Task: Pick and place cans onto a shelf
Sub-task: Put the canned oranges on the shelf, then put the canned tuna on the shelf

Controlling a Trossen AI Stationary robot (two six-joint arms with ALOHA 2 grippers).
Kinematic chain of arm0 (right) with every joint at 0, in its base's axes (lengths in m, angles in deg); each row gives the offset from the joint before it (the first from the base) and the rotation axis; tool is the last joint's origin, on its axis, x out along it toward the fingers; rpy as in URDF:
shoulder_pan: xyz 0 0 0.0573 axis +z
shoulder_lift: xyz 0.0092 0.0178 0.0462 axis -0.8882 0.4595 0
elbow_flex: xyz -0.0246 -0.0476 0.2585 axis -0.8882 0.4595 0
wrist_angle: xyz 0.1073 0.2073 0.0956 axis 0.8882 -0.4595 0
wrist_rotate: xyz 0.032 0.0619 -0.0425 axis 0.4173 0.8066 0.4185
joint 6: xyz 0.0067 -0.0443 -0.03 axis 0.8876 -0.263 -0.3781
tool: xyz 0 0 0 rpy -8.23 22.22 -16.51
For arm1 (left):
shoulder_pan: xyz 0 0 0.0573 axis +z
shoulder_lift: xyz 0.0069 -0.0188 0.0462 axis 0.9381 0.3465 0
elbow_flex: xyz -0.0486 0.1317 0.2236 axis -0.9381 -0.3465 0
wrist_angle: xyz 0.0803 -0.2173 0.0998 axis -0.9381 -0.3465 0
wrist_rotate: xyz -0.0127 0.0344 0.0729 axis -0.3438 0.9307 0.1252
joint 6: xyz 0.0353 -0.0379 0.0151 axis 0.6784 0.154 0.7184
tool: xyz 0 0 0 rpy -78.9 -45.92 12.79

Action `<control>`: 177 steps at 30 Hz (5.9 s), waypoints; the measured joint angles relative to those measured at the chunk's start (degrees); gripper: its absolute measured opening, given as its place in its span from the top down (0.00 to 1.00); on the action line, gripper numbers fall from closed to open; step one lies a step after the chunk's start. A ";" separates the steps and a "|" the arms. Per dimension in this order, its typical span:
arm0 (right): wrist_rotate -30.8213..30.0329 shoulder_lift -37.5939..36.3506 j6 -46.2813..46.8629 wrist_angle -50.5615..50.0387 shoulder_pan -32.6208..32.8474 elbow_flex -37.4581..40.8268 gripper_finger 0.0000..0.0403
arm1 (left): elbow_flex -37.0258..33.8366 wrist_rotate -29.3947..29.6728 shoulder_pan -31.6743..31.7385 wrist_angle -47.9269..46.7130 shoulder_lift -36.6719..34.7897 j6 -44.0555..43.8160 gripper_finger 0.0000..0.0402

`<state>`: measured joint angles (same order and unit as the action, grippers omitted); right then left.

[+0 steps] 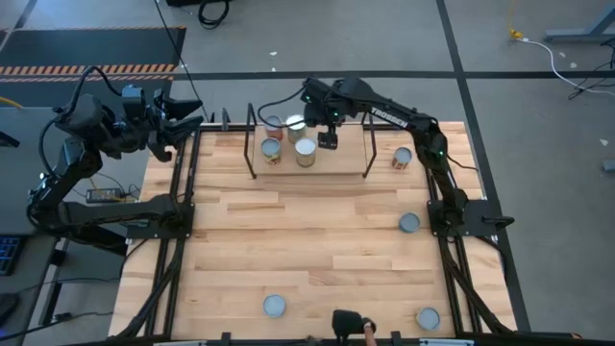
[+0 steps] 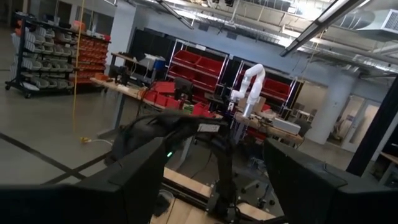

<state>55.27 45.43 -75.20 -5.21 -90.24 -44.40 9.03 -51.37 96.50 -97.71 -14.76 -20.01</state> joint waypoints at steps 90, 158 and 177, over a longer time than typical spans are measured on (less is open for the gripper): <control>5.45 5.59 -1.74 23.08 6.39 3.66 0.41 | -0.07 0.51 0.02 0.59 -0.40 1.53 0.32; -3.24 -41.79 59.21 -11.38 41.74 34.33 0.14 | -0.07 -11.71 -16.12 -7.21 4.42 -2.14 0.32; 10.31 -51.24 68.41 12.44 23.27 87.26 0.03 | -0.07 -8.93 -16.62 -7.19 10.84 -8.60 0.32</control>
<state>65.58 -5.80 -6.79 7.24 -66.97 42.86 8.97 -60.29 79.88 -104.90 -3.92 -28.61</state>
